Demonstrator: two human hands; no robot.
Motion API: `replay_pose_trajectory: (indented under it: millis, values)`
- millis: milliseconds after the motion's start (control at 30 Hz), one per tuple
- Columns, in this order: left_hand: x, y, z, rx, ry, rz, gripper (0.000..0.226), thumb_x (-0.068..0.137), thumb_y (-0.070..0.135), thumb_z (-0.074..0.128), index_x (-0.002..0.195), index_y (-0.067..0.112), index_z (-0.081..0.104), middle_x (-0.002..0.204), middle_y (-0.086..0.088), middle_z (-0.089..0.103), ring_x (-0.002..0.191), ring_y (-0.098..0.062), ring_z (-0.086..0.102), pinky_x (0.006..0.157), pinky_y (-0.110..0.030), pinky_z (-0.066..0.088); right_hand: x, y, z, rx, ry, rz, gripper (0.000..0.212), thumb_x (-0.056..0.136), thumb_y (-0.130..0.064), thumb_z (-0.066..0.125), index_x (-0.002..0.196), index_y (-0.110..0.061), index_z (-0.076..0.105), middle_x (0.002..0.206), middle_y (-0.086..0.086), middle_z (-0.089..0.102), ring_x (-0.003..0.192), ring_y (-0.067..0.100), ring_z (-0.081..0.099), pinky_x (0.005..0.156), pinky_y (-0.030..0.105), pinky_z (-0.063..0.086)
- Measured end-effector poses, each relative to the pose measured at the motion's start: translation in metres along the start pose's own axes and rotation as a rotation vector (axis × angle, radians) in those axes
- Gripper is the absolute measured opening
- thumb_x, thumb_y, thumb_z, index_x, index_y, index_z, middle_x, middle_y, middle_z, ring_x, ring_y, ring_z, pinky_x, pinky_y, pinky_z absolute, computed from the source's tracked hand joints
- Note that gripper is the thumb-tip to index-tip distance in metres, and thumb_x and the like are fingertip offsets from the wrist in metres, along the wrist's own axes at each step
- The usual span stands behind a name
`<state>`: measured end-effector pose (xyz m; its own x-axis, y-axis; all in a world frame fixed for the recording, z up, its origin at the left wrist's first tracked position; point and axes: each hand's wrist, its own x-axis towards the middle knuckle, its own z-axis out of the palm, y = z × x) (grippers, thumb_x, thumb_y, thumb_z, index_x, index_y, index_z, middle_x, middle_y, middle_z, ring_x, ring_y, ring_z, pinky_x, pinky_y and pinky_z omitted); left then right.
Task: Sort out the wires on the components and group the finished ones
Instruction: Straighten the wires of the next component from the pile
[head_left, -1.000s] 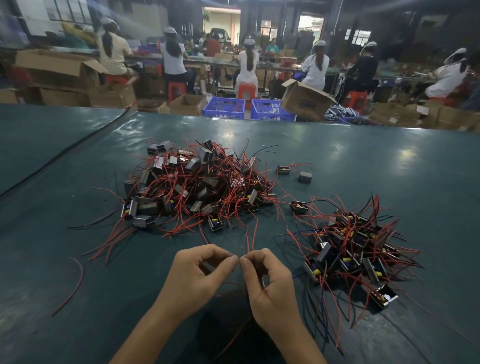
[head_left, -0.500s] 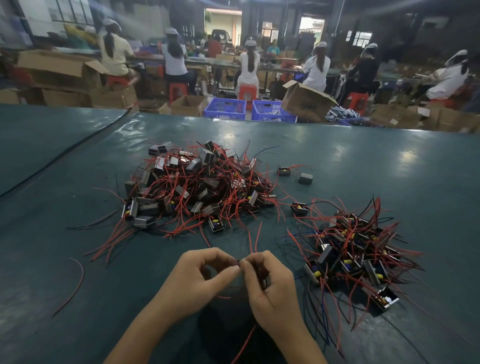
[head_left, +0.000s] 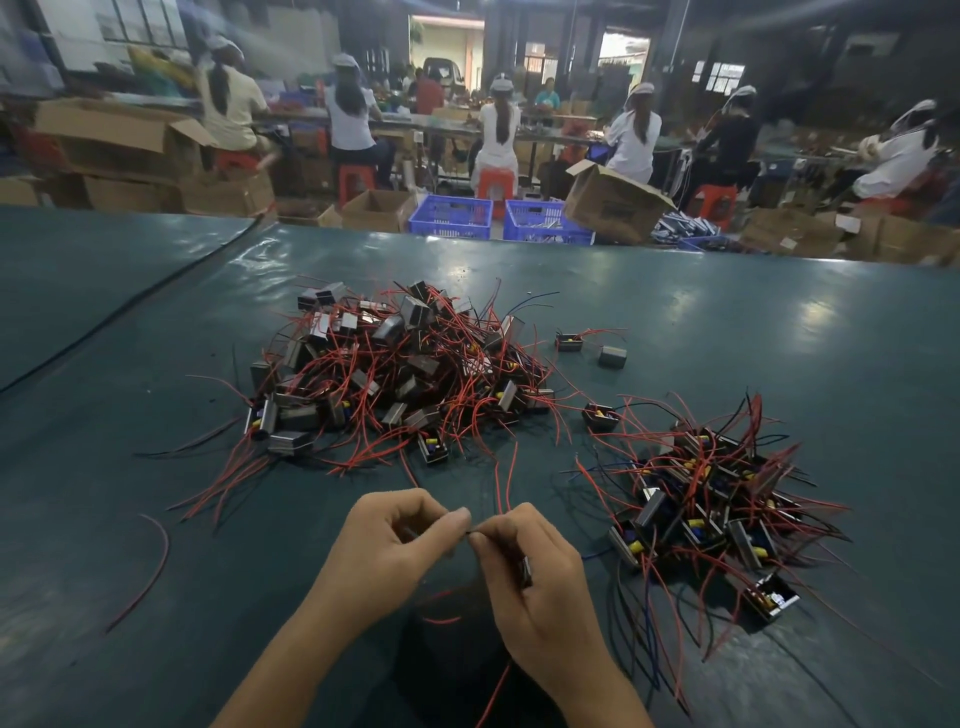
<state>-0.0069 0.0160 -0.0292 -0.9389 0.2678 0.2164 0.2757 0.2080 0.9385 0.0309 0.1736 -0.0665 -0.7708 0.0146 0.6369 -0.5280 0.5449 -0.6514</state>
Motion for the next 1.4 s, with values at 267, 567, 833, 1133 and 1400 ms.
replay_pose_trajectory:
  millis: [267, 567, 833, 1133, 1400]
  values:
    - [0.000, -0.003, 0.007, -0.187, -0.045, -0.137, 0.020, 0.074, 0.038, 0.070, 0.067, 0.020, 0.069, 0.059, -0.002, 0.065, 0.055, -0.010, 0.061, 0.054, -0.019, 0.048, -0.001, 0.001, 0.001, -0.006, 0.051, 0.028, 0.015, 0.096, -0.027, 0.058, 0.087, -0.017, 0.063, 0.079, -0.018, 0.051, 0.066, 0.011, 0.052, 0.060, 0.033, 0.047]
    - [-0.001, -0.010, 0.001, 0.099, -0.011, 0.177, 0.006, 0.081, 0.030, 0.076, 0.078, 0.026, 0.072, 0.070, 0.007, 0.067, 0.063, -0.008, 0.059, 0.058, -0.021, 0.046, 0.002, 0.001, 0.003, 0.131, 0.063, 0.132, 0.009, 0.092, -0.019, 0.062, 0.084, -0.019, 0.064, 0.073, -0.017, 0.054, 0.063, 0.003, 0.051, 0.061, 0.010, 0.038]
    - [0.002, -0.006, -0.004, -0.221, -0.160, -0.200, 0.019, 0.085, 0.015, 0.071, 0.067, 0.015, 0.071, 0.059, -0.005, 0.062, 0.054, -0.014, 0.055, 0.054, -0.025, 0.043, -0.001, 0.001, 0.007, 0.022, 0.053, 0.063, 0.016, 0.095, -0.032, 0.057, 0.088, -0.019, 0.063, 0.079, -0.022, 0.051, 0.066, 0.007, 0.053, 0.060, 0.027, 0.046]
    - [0.000, -0.014, -0.004, 0.220, 0.037, 0.386, 0.014, 0.080, 0.036, 0.077, 0.082, 0.023, 0.075, 0.072, 0.011, 0.066, 0.062, -0.011, 0.061, 0.053, -0.028, 0.048, 0.002, 0.003, 0.002, 0.093, 0.040, 0.102, 0.010, 0.093, -0.028, 0.059, 0.084, -0.023, 0.062, 0.074, -0.019, 0.054, 0.064, 0.001, 0.052, 0.060, 0.010, 0.038]
    - [-0.001, -0.015, 0.000, 0.309, 0.069, 0.290, 0.013, 0.086, 0.028, 0.071, 0.074, 0.025, 0.070, 0.066, 0.012, 0.065, 0.059, -0.007, 0.059, 0.054, -0.024, 0.047, -0.001, 0.005, 0.002, 0.057, -0.007, 0.075, 0.011, 0.094, -0.025, 0.061, 0.087, -0.016, 0.063, 0.078, -0.017, 0.052, 0.067, 0.005, 0.052, 0.061, 0.018, 0.042]
